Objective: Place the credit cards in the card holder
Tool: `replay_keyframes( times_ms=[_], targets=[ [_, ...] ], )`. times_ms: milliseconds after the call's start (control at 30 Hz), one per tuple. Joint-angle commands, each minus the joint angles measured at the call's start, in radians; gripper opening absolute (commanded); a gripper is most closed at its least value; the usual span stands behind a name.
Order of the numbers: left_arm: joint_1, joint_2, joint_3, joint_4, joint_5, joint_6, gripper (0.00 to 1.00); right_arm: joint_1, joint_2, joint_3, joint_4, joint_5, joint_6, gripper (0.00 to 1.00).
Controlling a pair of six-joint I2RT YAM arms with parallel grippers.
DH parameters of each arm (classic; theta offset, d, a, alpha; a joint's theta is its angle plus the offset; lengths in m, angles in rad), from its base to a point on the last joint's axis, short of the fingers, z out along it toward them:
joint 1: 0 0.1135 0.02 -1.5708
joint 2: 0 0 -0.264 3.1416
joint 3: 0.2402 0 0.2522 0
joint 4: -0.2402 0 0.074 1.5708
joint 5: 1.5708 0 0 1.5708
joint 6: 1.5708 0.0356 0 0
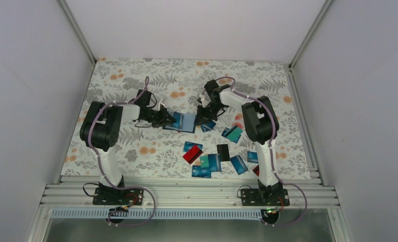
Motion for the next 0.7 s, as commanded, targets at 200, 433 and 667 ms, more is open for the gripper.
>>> replay_keyframes(
  times_ms=[200,433,667],
  targets=[
    [-0.048,0.062,0.060,-0.064,-0.020,0.061,0.02,-0.004,0.023,-0.062,0.008,0.023,-0.020,0.08],
    [-0.062,0.082,0.074,-0.073,0.016,0.071,0.02,-0.004,0.028,-0.079,0.021,0.011,-0.030,0.07],
    [-0.069,0.083,0.095,-0.160,0.015,0.151,0.02,-0.004,0.033,-0.074,0.015,0.015,-0.039,0.07]
  ],
)
